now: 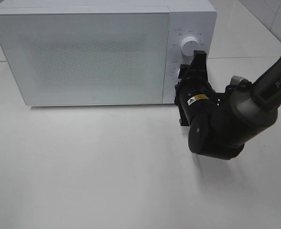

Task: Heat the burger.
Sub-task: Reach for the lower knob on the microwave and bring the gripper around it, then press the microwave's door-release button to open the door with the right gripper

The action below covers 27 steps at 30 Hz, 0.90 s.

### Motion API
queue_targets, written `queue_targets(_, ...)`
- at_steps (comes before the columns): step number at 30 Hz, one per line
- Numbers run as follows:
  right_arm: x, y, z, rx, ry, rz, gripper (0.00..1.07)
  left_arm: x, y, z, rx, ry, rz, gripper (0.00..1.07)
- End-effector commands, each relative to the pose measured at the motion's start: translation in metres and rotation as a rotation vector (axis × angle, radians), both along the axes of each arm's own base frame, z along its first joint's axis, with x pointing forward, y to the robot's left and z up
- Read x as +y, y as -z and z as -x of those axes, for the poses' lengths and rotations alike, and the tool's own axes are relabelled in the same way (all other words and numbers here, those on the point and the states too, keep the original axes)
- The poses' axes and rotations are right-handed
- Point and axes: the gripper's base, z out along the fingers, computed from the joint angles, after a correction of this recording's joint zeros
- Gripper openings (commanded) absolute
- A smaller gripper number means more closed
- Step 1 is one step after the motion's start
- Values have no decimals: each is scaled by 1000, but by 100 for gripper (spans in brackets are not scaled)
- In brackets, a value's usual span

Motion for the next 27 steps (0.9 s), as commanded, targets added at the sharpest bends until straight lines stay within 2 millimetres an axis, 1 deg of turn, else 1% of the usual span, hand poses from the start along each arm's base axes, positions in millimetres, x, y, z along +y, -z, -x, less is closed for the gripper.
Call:
queue_targets(1,-11,-23,-8,-189,112,-20,40,0,0,3,-36,-4,8,98)
queue_targets(2,-11,-23,-8,-189,112,-20,40,0,0,3,-36,-4,8,98)
queue_targets(3,-10,-23,-8,-188,108,-14,45,0,0,3,-36,-4,8,98)
queue_targets(4,-10,-23,-8,-186,97,1,54,0,0,3,-36,-4,8,98)
queue_targets(5,-10,-23,-8,-186,97,1,54,0,0,3,-36,-4,8,98)
queue_targets(6,-9,-24,-6,-179,81,38,64,0,0,3,-36,-4,8,98)
queue_targets(7,-10,-24,-5,-170,72,68,68,0,0,3,-36,-4,8,98)
queue_targets(8,-10,-24,-5,-170,72,68,68,0,0,3,-36,-4,8,98)
queue_targets(9,-11,-23,0,-144,46,131,75,0,0,3,-36,-4,8,98)
queue_targets(10,-11,-23,0,-144,46,131,75,0,0,3,-36,-4,8,98)
queue_targets(11,-11,-22,4,-117,15,161,77,0,0,3,-36,-4,8,98)
queue_targets(19,-11,-24,18,-100,-119,249,76,0,0,3,-36,-4,8,98)
queue_targets(21,-13,-22,29,-32,-193,307,76,0,0,3,-36,-4,8,98)
queue_targets(22,-13,-22,29,-32,-193,307,76,0,0,3,-36,-4,8,98)
queue_targets(24,-16,-24,40,29,-258,385,76,0,0,3,-36,-4,8,98)
queue_targets(25,-16,-24,40,29,-258,385,76,0,0,3,-36,-4,8,98)
queue_targets(27,-19,-30,49,79,-325,503,75,0,0,3,-36,-4,8,98)
